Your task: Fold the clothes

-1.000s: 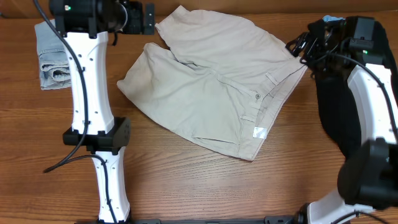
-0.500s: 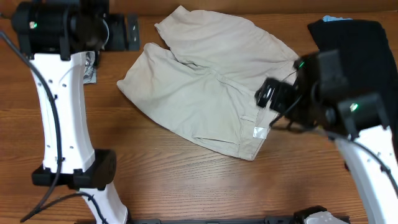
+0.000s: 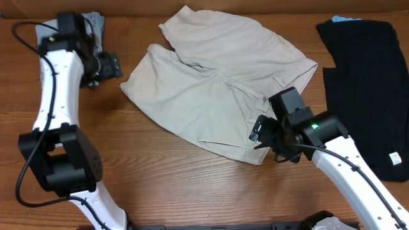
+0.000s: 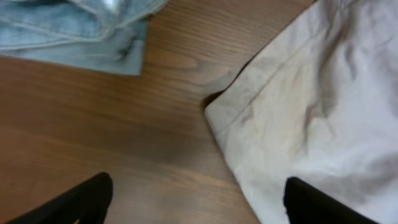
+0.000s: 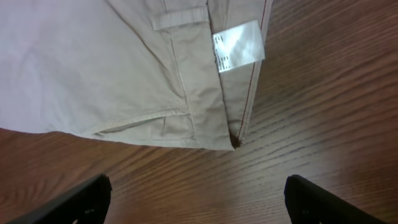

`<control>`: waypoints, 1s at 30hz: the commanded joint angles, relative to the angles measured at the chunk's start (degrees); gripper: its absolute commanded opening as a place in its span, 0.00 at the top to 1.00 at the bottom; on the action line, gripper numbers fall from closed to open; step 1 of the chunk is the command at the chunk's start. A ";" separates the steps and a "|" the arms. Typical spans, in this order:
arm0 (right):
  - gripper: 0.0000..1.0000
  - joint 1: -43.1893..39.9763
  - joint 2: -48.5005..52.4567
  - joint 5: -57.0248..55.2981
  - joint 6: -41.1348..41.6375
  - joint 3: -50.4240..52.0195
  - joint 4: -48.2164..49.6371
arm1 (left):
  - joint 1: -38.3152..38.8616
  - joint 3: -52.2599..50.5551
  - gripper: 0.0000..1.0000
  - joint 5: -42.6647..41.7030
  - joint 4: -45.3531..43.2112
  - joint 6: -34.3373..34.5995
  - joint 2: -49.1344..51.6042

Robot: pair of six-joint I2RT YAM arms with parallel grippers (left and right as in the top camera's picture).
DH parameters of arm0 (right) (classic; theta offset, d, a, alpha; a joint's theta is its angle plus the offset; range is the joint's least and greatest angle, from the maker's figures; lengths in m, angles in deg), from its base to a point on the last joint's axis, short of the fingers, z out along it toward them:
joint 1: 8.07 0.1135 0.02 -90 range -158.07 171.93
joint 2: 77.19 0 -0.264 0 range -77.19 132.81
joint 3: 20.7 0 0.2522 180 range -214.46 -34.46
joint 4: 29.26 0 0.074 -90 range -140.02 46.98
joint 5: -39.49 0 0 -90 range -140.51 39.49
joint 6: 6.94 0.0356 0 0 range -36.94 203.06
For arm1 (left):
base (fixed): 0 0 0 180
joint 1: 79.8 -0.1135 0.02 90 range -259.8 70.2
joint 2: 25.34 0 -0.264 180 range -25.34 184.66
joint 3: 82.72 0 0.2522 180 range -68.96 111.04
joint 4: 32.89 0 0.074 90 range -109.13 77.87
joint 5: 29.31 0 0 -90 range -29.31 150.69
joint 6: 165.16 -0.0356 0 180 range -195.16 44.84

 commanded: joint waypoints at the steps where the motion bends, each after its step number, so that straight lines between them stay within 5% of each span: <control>1: 0.09 0.33 -0.26 1.46 1.01 2.14 1.51 | 1.68 -5.77 0.13 -3.32 -4.48 -4.28 0.09; 12: 0.24 0.33 -0.26 2.32 1.46 8.59 8.63 | 2.49 -18.58 0.22 -2.73 -21.00 -4.07 0.11; 16: 0.25 0.33 0.02 2.82 1.84 13.35 13.77 | 2.84 -19.02 0.30 -2.19 -22.34 -4.13 0.66; 24: 0.25 0.33 0.37 4.68 1.81 17.81 17.92 | 4.74 -19.02 0.29 -2.14 -24.44 -4.28 4.00; 30: 0.25 0.33 0.37 4.74 1.64 17.81 17.94 | 6.01 -19.04 0.42 2.21 -24.09 0.57 6.97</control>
